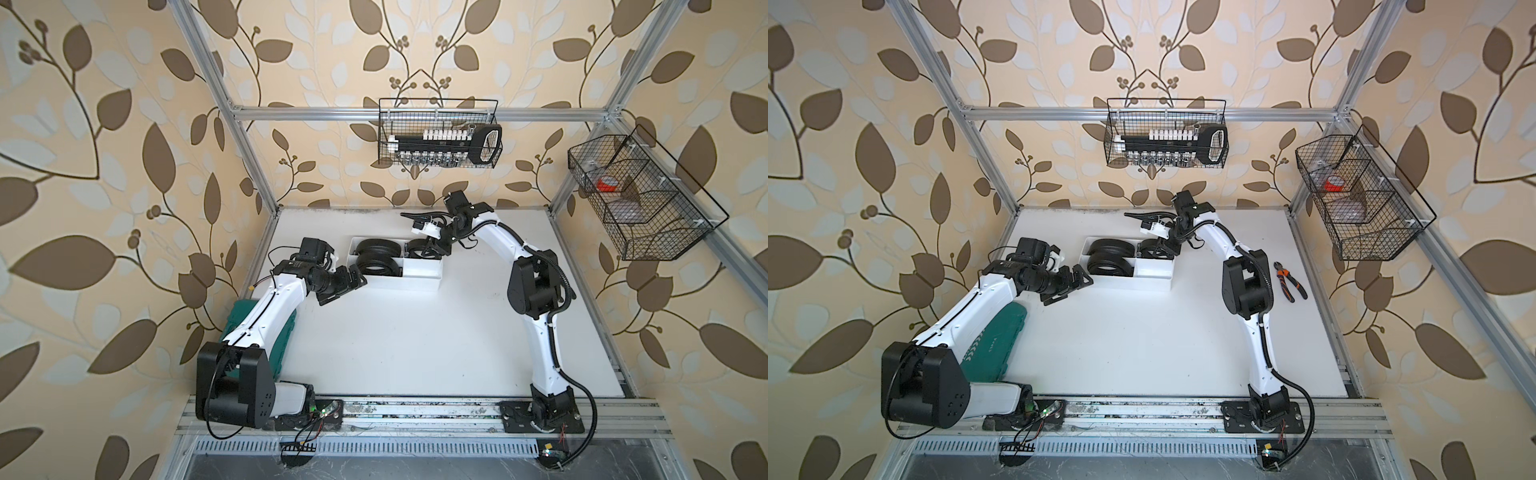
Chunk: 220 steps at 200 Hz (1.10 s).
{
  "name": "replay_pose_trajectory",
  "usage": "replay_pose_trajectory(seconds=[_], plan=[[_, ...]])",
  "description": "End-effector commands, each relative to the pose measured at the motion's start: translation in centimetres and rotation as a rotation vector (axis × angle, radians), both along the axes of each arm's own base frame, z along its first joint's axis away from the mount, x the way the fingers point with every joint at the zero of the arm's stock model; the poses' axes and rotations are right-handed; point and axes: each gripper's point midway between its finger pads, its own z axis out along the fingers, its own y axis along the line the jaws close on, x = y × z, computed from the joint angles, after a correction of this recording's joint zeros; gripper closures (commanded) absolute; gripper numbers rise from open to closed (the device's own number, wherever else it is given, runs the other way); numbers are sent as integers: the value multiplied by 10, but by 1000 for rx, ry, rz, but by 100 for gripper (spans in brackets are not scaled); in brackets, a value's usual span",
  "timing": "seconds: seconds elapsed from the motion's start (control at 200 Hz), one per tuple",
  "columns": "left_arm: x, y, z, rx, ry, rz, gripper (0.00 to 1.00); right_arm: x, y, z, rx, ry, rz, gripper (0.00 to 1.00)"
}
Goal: Place the belts into the storage roll
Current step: Place the belt in the container.
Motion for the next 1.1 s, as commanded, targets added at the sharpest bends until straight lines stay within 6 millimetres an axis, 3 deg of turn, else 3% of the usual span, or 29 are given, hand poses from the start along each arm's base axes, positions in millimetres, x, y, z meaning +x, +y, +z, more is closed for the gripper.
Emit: replay_pose_trajectory(seconds=[0.0, 0.235, 0.44, 0.475, 0.495, 0.51, 0.81, 0.94, 0.945, 0.955, 0.96, 1.03, 1.095], plan=[[4, -1, 5, -18, -23, -13, 1, 1, -4, -25, -59, 9, 22, 67], [3, -2, 6, -19, -26, -14, 1, 19, -3, -8, 2, -130, -22, 54], [3, -1, 6, -18, -28, -16, 1, 26, -5, 32, 152, -172, -55, 39], [3, -1, 6, -18, -29, -16, 1, 26, -5, 41, 177, -186, -57, 29], [3, -1, 6, -18, -29, -16, 1, 26, -5, 46, 190, -193, -60, 5], [3, -1, 6, -17, -29, -14, 1, 25, -5, 49, 200, -196, -63, 1], [6, -2, 22, -38, -112, 5, 1, -4, -11, 132, 444, -190, -127, 0], [9, 9, 35, -12, -203, 86, 1, -20, -44, 161, 573, -306, -445, 1], [9, 10, 35, -7, -206, 90, 1, -21, -46, 145, 561, -280, -468, 1], [9, 12, 37, 2, -217, 97, 1, -23, -51, 164, 592, -323, -501, 1], [9, 13, 38, 6, -220, 100, 1, -24, -54, 148, 578, -299, -529, 1], [7, 39, 46, 126, -282, 194, 1, -40, -92, 155, 621, -358, -775, 0], [10, 61, 55, 228, -389, 260, 1, -61, -130, 146, 602, -377, -982, 0]])
